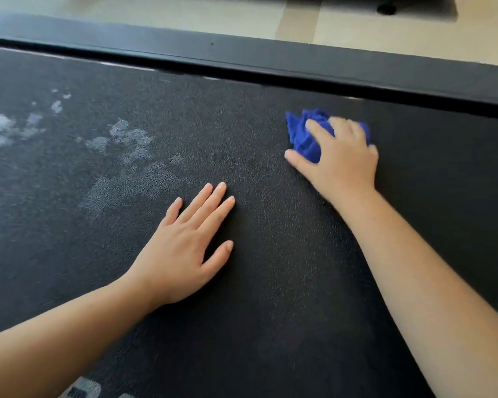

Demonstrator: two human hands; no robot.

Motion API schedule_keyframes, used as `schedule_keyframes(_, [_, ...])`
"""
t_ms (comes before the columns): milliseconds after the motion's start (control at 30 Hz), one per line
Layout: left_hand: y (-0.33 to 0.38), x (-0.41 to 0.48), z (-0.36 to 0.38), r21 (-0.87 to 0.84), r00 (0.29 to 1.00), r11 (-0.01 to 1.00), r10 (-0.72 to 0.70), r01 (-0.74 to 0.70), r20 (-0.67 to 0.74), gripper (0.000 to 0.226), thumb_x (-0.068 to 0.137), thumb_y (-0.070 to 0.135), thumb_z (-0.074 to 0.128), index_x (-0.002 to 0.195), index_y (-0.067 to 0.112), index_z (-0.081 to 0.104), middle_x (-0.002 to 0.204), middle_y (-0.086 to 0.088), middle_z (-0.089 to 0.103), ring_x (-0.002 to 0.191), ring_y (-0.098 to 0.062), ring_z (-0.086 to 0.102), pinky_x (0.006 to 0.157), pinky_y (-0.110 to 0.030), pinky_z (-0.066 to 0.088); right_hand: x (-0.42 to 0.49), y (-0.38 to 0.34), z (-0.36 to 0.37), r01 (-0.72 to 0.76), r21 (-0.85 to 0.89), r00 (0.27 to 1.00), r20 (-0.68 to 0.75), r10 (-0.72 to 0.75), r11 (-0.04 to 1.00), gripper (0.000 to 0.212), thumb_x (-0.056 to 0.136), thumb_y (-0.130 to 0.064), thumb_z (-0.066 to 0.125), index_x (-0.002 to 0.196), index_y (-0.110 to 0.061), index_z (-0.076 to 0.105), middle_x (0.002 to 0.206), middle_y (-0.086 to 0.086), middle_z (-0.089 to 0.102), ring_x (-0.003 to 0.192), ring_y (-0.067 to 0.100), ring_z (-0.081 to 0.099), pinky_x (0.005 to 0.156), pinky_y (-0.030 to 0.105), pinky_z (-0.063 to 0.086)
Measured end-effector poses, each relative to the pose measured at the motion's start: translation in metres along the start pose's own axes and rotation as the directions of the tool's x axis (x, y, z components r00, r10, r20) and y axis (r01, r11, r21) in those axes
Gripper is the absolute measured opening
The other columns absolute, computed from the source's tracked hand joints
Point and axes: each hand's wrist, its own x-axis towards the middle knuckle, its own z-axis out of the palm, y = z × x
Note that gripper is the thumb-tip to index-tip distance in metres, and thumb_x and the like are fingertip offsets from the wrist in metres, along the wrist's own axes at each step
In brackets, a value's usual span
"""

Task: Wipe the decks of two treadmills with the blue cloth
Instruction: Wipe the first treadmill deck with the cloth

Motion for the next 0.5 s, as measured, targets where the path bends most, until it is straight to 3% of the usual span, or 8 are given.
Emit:
schedule_keyframes(100, [0.001, 0.0, 0.0, -0.003, 1.0, 1.0, -0.005, 0.005, -0.005, 0.066, 0.086, 0.055, 0.017, 0.147, 0.028, 0.014, 0.155, 0.012, 0.001, 0.14, -0.002, -0.009, 0.113, -0.036, -0.002, -0.073, -0.005, -0.013, 0.144, 0.007, 0.982, -0.124, -0.142, 0.99, 0.069, 0.074, -0.069, 0.042, 0.122, -0.023, 0.061, 0.129, 0.011, 0.055, 0.123, 0.035, 0.047, 0.085, 0.054, 0.044])
schedule_keyframes(200, [0.0, -0.001, 0.001, -0.002, 1.0, 1.0, -0.005, 0.005, -0.008, 0.067, 0.086, 0.055, 0.016, 0.147, 0.028, 0.014, 0.155, 0.012, 0.001, 0.14, -0.002, -0.009, 0.113, -0.034, -0.004, -0.084, -0.002, -0.012, 0.213, 0.013, 0.967, -0.143, -0.209, 0.977, 0.067, 0.073, -0.069, 0.041, 0.117, -0.023, 0.065, 0.124, 0.011, 0.06, 0.117, 0.036, 0.053, 0.081, 0.053, 0.047])
schedule_keyframes(267, [0.0, -0.001, 0.001, -0.003, 1.0, 1.0, -0.008, 0.008, -0.011, 0.067, 0.086, 0.055, 0.016, 0.147, 0.028, 0.014, 0.155, 0.012, 0.001, 0.14, -0.003, -0.009, 0.113, -0.034, -0.004, -0.055, -0.003, -0.01, 0.165, 0.017, 0.978, -0.13, -0.161, 0.986, 0.071, 0.072, -0.072, 0.041, 0.123, -0.026, 0.06, 0.13, 0.01, 0.056, 0.122, 0.036, 0.048, 0.086, 0.054, 0.043])
schedule_keyframes(367, [-0.001, -0.001, 0.001, -0.025, 1.0, 1.0, -0.008, 0.007, -0.018, 0.067, 0.086, 0.055, 0.018, 0.147, 0.028, 0.016, 0.154, 0.013, 0.001, 0.14, -0.002, -0.008, 0.112, -0.034, -0.005, 0.018, -0.007, 0.001, 0.017, 0.004, 0.999, 0.029, -0.017, 1.0, 0.072, 0.079, -0.072, 0.044, 0.14, -0.033, 0.039, 0.146, 0.003, 0.036, 0.134, 0.029, 0.028, 0.1, 0.052, 0.031])
schedule_keyframes(500, [-0.001, -0.001, 0.0, -0.021, 1.0, 1.0, -0.012, 0.012, -0.003, 0.068, 0.084, 0.056, 0.015, 0.147, 0.03, 0.011, 0.154, 0.014, -0.004, 0.139, 0.0, -0.014, 0.111, -0.031, -0.009, 0.078, -0.027, 0.017, -0.02, -0.045, 0.997, 0.071, 0.023, 0.999, 0.068, 0.083, -0.068, 0.044, 0.141, -0.033, 0.036, 0.144, 0.004, 0.036, 0.132, 0.03, 0.027, 0.1, 0.053, 0.029])
